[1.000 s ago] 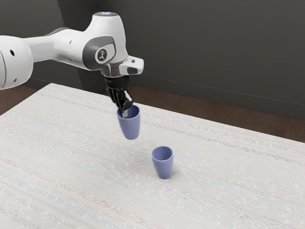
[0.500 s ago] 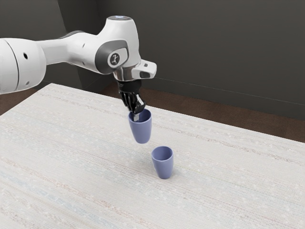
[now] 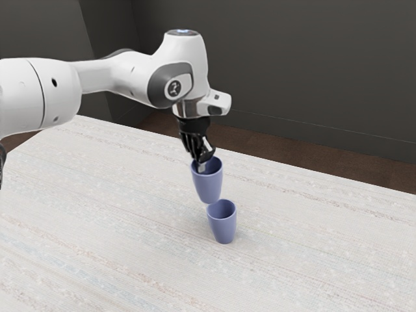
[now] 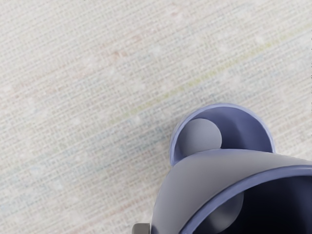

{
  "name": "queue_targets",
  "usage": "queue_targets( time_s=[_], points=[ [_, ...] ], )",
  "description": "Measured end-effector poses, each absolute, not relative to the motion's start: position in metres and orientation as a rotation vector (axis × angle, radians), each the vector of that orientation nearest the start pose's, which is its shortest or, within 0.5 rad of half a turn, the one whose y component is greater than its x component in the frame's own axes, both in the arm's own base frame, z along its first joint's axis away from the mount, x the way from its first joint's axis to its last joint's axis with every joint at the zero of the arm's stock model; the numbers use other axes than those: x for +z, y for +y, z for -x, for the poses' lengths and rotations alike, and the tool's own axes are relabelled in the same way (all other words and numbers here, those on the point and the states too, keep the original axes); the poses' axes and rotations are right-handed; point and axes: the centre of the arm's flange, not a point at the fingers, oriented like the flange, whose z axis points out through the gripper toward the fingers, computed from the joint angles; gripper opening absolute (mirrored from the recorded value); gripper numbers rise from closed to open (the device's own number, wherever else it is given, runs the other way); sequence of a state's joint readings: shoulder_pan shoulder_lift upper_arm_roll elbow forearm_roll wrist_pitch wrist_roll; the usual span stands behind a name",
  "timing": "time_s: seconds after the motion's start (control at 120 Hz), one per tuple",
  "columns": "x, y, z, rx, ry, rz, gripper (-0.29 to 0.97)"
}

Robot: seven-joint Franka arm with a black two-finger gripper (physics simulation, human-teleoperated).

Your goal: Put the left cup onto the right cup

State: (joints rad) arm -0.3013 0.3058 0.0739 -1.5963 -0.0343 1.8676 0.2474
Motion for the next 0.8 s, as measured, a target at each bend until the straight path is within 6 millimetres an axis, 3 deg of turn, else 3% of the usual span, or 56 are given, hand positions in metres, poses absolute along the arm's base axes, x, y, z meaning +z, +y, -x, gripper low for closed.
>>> queue_targets(
  time_s=[0.8],
  points=[
    [0.435, -0.173, -0.647, 0.049, 0.76, 3.068, -0.08]
  ],
)
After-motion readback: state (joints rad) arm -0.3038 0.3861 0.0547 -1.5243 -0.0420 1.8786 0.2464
